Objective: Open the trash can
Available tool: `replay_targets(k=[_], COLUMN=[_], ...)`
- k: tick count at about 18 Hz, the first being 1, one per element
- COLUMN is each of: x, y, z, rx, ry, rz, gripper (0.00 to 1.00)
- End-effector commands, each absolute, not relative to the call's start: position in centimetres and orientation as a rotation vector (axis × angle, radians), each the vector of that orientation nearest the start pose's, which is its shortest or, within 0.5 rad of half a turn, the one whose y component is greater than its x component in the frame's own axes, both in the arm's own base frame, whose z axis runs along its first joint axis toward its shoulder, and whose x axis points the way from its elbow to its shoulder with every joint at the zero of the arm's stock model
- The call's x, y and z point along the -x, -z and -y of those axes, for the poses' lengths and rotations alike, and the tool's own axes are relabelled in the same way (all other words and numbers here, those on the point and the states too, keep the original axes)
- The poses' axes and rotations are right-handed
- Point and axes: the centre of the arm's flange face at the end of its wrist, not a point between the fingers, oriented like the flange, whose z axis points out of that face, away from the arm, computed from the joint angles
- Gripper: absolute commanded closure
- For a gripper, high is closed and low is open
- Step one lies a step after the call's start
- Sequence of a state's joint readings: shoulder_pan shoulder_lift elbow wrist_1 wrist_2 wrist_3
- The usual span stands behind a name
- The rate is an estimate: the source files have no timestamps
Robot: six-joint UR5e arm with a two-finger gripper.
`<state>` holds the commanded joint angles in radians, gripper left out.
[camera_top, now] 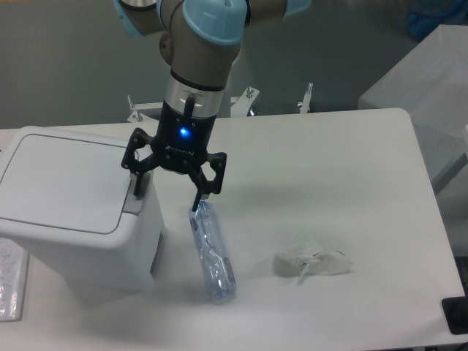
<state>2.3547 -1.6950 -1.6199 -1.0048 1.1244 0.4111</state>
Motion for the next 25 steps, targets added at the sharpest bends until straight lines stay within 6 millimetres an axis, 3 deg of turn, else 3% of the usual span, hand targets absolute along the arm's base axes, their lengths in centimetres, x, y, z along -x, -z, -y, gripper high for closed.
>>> replay_targets(k=[16,20,21,23,25], x=[28.1,33.2,35.3,37.6,42.7], y=[-47.8,-51.0,-51.1,-51.0,-47.3], z=[-52.3,-50.0,-48.8,-47.8,-46.0], rx=[2.532,2.465,2.45,2.464,2.511], ry=[0.183,0.098,0.078,0.008,-0.013], rz=[0.368,0.45,0.489,0.399,0.358], gripper=[0.0,0.0,0.0,0.0,0.0])
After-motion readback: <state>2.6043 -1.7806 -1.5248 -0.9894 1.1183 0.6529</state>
